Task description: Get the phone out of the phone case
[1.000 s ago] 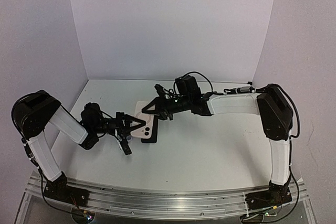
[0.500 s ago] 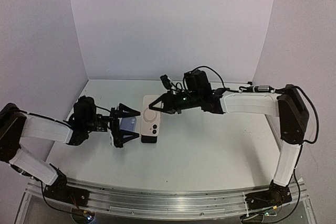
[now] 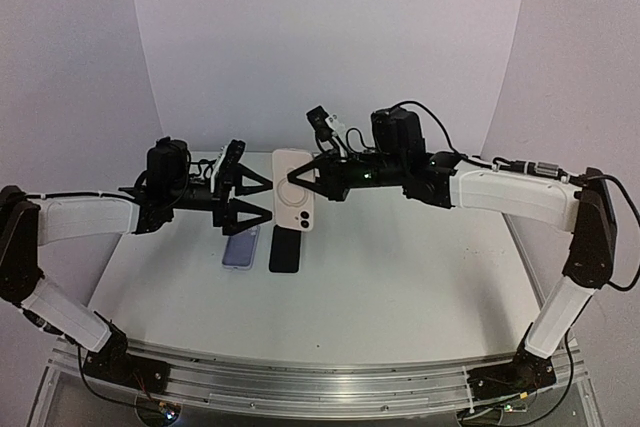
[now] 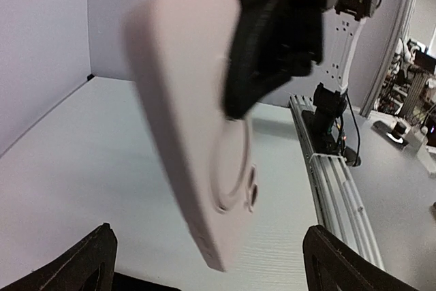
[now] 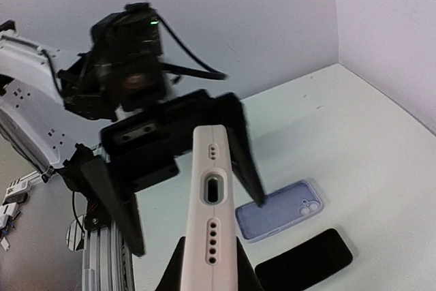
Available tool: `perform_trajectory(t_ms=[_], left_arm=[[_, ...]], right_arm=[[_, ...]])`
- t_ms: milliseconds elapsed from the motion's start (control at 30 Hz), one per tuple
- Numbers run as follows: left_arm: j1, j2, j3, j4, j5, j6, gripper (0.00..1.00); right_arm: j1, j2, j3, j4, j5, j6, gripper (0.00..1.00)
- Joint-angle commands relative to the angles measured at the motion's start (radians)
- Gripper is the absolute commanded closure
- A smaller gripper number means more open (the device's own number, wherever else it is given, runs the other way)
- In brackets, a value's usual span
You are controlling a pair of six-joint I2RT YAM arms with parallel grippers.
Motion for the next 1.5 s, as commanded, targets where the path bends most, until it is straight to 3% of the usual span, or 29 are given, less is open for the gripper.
perform_trajectory(t_ms=[0,200,367,433,600,667,800,867,1067,1167,1300,1467], left_arm=[[-0.006,0.065,0.116,0.093,0.030,-0.248,0.07],[-0.033,0.076,0.104,0.216,0.123,-0.265,0.42],[-0.054,0.090,0.101,0.276,0.161,-0.323,0.49],[-0.061,0.093,0.104,0.294,0.157,-0.328,0.57],[-0.062,0.091,0.107,0.302,0.130,-0.340,0.99],[-0.062,0.086,0.103,0.285,0.109,-0.338,1.00],[-0.062,0.057,0.099,0.160,-0.012,-0.213,1.00],[-0.062,0.033,0.089,0.104,-0.090,-0.062,1.00],[-0.063,-0.014,0.038,0.173,-0.250,0.350,1.00],[-0.063,-0.025,0.012,0.242,-0.251,0.491,1.00],[-0.064,-0.033,0.011,0.249,-0.232,0.528,1.00],[-0.064,-0.047,0.004,0.240,-0.225,0.517,1.00]], right_arm=[[0.017,-0.035,0.059,0.177,-0.085,-0.070,1.00],[0.020,-0.010,0.069,0.233,-0.106,-0.028,1.00],[0.020,0.019,0.089,0.266,-0.125,0.003,1.00],[0.020,0.029,0.095,0.271,-0.131,0.011,1.00],[0.021,0.030,0.081,0.276,-0.115,0.019,1.00],[0.021,0.020,0.067,0.265,-0.079,0.020,0.98],[0.021,-0.045,0.020,0.149,0.097,-0.069,0.47],[0.021,-0.099,-0.016,0.107,0.145,-0.203,0.36],[0.087,-0.207,-0.179,0.133,0.180,-0.721,0.25],[0.091,-0.208,-0.186,0.181,0.223,-0.775,0.26],[0.094,-0.183,-0.179,0.263,0.255,-0.792,0.32],[0.096,-0.154,-0.165,0.317,0.305,-0.781,0.49]])
